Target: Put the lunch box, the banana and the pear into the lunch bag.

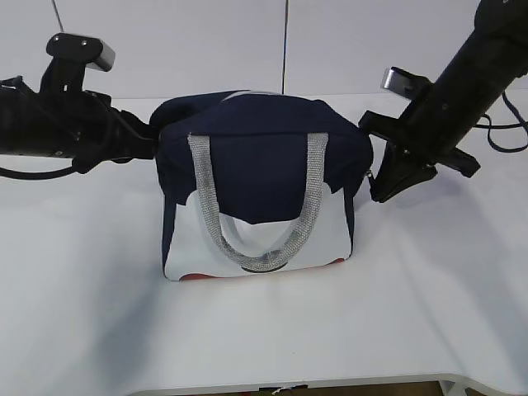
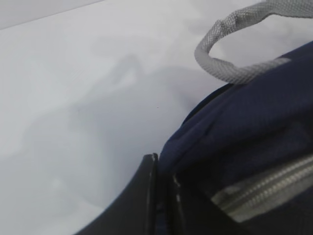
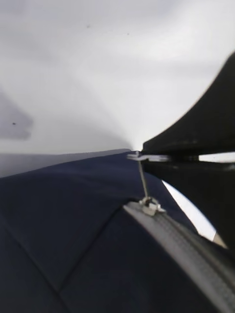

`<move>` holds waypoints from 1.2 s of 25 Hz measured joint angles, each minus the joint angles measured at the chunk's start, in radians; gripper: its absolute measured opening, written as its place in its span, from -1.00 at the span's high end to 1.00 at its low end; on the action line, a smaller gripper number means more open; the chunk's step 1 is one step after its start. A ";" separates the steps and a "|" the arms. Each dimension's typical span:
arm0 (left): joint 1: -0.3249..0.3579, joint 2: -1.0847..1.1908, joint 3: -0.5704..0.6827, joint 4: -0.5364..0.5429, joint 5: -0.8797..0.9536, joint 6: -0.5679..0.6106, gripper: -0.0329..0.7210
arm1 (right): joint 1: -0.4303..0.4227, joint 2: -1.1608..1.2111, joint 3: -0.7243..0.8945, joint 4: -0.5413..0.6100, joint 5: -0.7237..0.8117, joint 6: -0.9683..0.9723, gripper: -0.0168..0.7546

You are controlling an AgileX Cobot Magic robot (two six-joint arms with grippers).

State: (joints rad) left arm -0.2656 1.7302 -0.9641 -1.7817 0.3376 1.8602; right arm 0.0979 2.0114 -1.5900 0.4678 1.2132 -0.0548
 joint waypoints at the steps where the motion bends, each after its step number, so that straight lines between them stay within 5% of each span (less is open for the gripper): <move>1: 0.000 0.000 0.000 0.000 0.000 0.000 0.94 | -0.002 0.006 -0.002 0.011 0.000 -0.015 0.91; 10: 0.000 0.000 0.000 0.000 -0.012 0.000 0.95 | -0.002 0.016 -0.008 0.044 0.000 -0.120 0.87; 19: 0.000 0.000 0.000 0.000 -0.024 0.025 0.94 | -0.004 -0.039 -0.029 0.034 0.000 -0.222 -0.12; 30: 0.000 0.000 0.000 0.000 -0.028 0.085 0.94 | -0.005 -0.201 -0.030 -0.006 0.008 -0.539 -0.20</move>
State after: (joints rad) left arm -0.2656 1.7302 -0.9641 -1.7817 0.3097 1.9456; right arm 0.0933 1.8101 -1.6195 0.4615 1.2209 -0.5934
